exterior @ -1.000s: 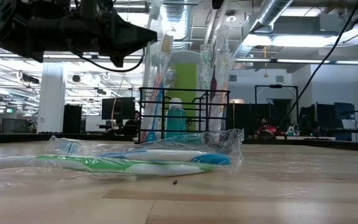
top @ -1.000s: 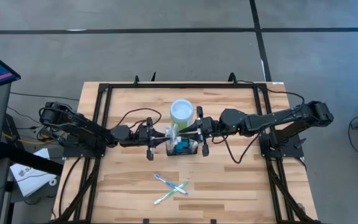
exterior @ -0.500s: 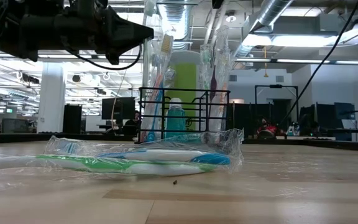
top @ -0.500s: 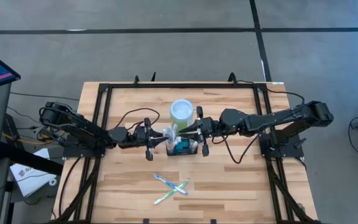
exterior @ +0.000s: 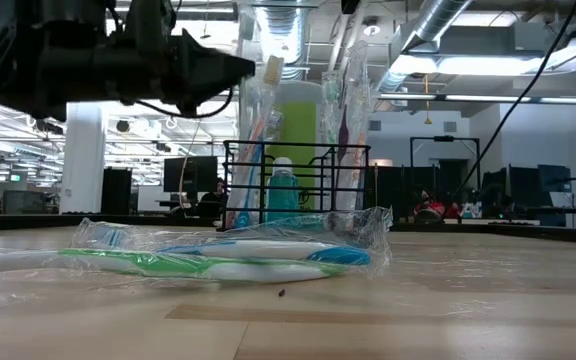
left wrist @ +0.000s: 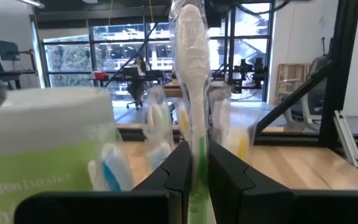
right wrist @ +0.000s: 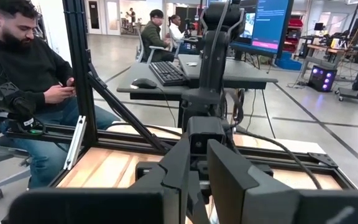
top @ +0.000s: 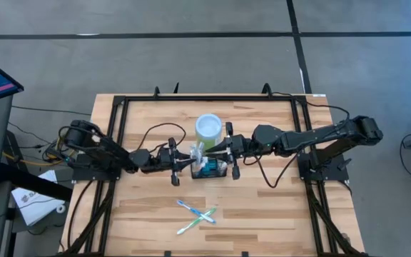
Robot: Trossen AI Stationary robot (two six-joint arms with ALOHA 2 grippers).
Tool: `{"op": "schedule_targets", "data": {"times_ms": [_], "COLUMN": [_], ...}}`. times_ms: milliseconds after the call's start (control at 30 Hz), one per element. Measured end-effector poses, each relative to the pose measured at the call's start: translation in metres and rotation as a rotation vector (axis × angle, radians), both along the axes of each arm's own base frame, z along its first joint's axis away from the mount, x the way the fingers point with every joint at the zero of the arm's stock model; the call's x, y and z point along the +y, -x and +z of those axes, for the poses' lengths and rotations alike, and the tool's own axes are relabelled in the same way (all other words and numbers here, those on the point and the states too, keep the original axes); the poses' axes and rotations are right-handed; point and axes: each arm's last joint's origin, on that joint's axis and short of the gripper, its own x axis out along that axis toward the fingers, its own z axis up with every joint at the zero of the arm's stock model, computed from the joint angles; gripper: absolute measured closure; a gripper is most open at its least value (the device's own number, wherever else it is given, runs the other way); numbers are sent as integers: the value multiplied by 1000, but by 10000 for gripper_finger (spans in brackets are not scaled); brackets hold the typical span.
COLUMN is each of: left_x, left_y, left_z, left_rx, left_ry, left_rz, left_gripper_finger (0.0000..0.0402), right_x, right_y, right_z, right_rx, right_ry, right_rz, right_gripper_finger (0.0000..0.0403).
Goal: Pick & Place toothbrushing station
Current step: Put the right green toothbrush into the wire organizer
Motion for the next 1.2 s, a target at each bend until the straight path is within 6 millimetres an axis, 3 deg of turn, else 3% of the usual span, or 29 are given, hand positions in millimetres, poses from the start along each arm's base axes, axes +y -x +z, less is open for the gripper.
{"op": "schedule_targets", "data": {"times_ms": [267,733,1200], "left_x": [-4,-9,-11], "left_y": [-2,-2,2], "left_z": [-14,-17,2], "left_rx": [40,55,-9], "left_ry": [1,27,-11], "left_rz": [10,11,-17], "left_gripper_finger": [371,349,327], "right_x": [0,0,0], "right_y": [0,0,0], "right_z": [0,0,-2], "right_rx": [2,3,17], "right_ry": [8,8,10], "right_rz": [0,0,0], "right_gripper_finger": [355,355,355]}}
